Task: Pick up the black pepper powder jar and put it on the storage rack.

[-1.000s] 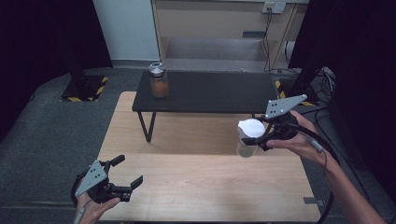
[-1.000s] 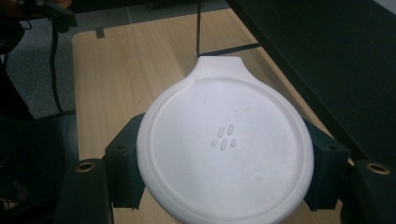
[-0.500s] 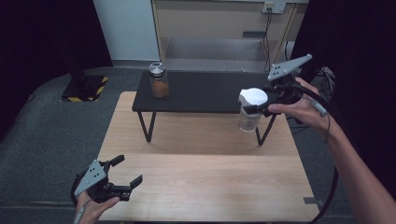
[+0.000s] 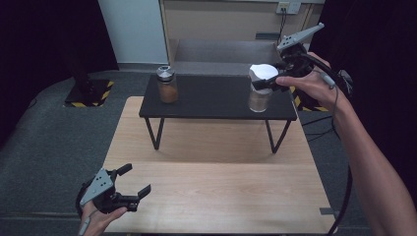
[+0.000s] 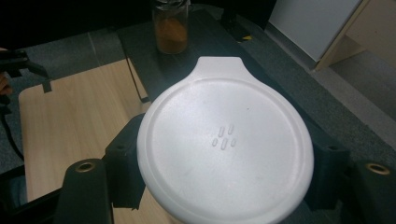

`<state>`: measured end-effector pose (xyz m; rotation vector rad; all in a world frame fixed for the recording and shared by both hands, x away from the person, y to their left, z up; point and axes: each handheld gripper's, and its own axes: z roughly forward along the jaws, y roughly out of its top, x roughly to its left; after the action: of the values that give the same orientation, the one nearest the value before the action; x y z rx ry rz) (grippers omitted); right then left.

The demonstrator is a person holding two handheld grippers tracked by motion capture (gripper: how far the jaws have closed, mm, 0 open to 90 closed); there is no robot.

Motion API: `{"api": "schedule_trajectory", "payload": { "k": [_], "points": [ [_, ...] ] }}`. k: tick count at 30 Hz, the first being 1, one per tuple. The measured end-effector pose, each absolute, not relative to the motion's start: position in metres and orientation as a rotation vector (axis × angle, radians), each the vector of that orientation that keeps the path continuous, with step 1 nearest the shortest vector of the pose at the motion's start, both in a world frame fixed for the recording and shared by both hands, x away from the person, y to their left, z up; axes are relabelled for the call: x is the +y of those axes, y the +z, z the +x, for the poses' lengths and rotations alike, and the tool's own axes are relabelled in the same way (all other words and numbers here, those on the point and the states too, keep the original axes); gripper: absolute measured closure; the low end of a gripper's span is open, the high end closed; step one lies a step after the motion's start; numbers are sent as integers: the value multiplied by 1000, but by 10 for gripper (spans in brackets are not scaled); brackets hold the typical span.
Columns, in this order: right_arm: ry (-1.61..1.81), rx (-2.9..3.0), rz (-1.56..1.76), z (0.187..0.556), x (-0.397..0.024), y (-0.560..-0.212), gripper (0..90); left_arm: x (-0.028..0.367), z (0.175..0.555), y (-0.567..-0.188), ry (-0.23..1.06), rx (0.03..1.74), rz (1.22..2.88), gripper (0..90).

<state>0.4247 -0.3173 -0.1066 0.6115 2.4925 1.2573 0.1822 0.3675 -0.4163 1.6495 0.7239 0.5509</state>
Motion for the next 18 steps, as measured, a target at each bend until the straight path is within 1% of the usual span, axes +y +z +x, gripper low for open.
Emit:
{"api": "schedule_trajectory", "payload": {
  "k": [6, 18],
  "points": [
    [1252, 2458, 677, 441, -311, -108, 312, 368, 183, -417, 550, 724, 1651, 0],
    [1228, 2343, 863, 463, -303, -126, 312, 368, 183, -416, 551, 718, 1654, 0]
  ]
}}
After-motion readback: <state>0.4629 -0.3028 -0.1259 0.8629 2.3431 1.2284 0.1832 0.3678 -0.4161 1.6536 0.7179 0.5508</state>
